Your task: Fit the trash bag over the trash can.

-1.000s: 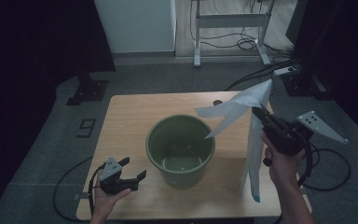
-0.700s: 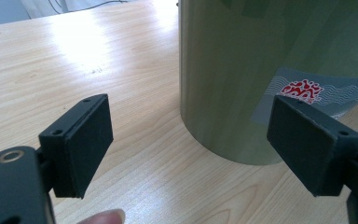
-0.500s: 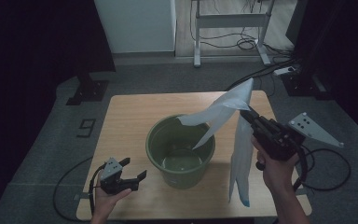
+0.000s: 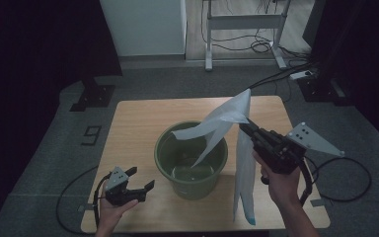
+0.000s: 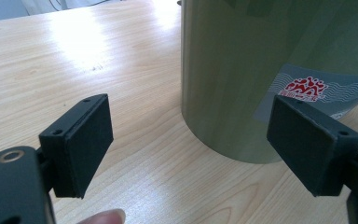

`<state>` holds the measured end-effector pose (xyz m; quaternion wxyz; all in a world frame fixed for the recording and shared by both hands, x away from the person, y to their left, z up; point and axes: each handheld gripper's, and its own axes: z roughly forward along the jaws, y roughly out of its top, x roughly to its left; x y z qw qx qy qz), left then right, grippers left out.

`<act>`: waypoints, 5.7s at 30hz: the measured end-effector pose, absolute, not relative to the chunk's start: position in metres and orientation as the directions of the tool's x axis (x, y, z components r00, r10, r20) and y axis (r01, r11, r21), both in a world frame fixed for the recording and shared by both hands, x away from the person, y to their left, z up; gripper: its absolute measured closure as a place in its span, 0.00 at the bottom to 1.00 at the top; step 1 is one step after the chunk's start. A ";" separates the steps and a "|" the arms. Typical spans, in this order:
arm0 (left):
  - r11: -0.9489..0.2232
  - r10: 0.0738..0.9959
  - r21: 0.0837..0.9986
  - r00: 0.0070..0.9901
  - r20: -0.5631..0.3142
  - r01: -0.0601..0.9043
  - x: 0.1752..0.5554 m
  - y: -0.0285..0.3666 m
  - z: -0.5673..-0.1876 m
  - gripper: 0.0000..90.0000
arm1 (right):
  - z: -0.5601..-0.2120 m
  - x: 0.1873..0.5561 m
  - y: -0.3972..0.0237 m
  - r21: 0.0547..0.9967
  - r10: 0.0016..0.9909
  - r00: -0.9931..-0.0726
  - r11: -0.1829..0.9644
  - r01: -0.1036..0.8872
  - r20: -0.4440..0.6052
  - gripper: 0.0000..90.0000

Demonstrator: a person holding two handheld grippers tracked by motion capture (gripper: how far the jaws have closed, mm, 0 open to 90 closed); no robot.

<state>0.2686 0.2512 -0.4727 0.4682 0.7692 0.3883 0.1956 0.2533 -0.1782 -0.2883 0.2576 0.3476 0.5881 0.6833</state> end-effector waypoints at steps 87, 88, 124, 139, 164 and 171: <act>-0.285 0.690 0.905 0.723 -0.034 0.315 0.254 0.132 -0.387 1.00 | -0.383 0.248 -0.122 0.961 0.660 -0.714 -0.046 0.272 0.234 0.57; -0.273 0.695 0.907 0.717 -0.045 0.321 0.255 0.134 -0.387 1.00 | -0.385 0.239 -0.121 0.965 0.683 -0.697 -0.044 0.257 0.217 0.45; -0.219 0.718 0.909 0.690 -0.096 0.354 0.260 0.148 -0.384 1.00 | -0.467 0.180 -0.154 0.946 0.863 -0.488 0.038 0.321 0.131 0.41; -0.239 0.705 0.909 0.704 -0.080 0.342 0.258 0.146 -0.381 1.00 | -0.439 0.188 -0.182 0.984 0.917 -0.391 -0.001 0.179 0.072 0.98; -0.231 0.707 0.923 0.705 -0.059 0.309 0.249 0.149 -0.375 0.43 | -0.331 0.247 -0.128 0.998 0.848 -0.529 0.056 0.027 -0.034 0.99; -0.252 0.703 0.936 0.711 0.002 0.247 0.239 0.158 -0.359 0.29 | -0.336 0.252 -0.140 0.998 0.858 -0.514 0.020 0.052 0.010 0.99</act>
